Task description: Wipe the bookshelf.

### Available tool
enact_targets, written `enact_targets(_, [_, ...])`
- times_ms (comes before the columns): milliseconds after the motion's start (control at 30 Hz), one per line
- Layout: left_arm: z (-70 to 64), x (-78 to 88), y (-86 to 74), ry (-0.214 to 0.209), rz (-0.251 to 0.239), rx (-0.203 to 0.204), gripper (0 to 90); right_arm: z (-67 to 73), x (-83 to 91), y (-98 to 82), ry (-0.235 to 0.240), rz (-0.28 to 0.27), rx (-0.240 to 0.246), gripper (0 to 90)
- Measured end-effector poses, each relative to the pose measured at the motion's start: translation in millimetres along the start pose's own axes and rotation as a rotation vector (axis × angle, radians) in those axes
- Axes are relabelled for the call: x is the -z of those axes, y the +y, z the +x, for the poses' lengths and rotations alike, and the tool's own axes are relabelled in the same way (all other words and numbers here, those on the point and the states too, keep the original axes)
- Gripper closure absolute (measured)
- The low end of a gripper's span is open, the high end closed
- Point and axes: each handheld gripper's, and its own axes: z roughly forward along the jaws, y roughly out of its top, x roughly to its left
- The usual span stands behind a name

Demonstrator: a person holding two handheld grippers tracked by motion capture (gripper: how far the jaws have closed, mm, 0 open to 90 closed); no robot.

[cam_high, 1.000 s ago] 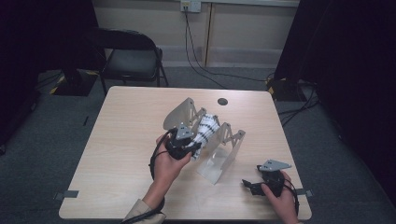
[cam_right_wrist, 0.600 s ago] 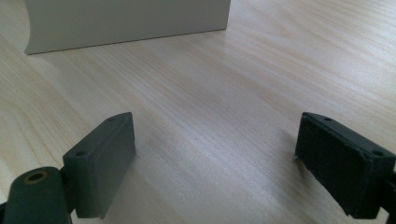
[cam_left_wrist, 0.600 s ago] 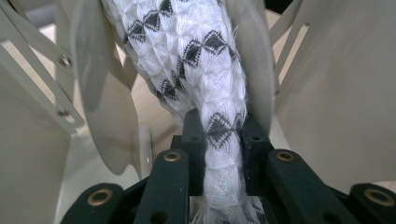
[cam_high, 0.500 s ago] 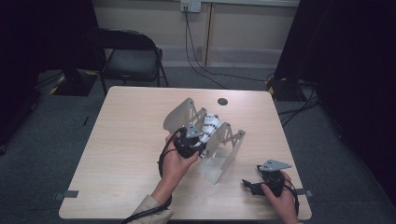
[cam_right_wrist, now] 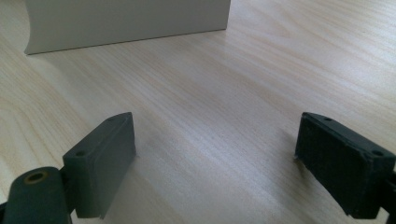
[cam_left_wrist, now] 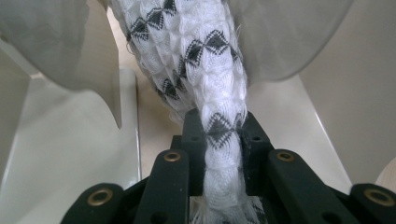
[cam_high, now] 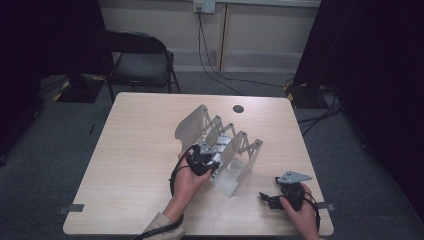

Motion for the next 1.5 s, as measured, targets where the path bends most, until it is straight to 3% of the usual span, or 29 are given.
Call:
enact_targets(300, [1.7,-8.7,-16.3,-0.009,0.074,-0.003,76.5,0.0,0.0,0.0,0.000,0.000,0.000,11.4])
enact_targets(500, [2.3,-4.5,-17.5,-0.005,0.072,-0.014,76.5,0.0,0.0,0.0,0.000,0.000,0.000,11.4])
enact_targets(633, [2.7,10.9,-6.3,0.003,0.010,-0.008,76.5,0.0,0.0,0.0,0.000,0.000,0.000,11.4])
enact_targets(867, [-2.2,43.5,26.3,0.015,-0.113,-0.058,76.5,0.0,0.0,0.0,0.000,0.000,0.001,11.4])
enact_targets(967, [-6.5,47.3,34.5,0.004,-0.118,-0.082,76.4,0.0,0.0,0.0,0.000,0.000,0.000,11.4])
enact_targets(1233, [-9.2,26.0,18.0,-0.026,-0.068,-0.079,76.5,0.0,0.0,0.0,0.000,0.000,0.000,11.4])
enact_targets(1500, [-4.4,5.3,-6.3,-0.048,0.009,-0.044,76.2,0.0,0.0,0.0,0.000,0.000,0.000,11.4])
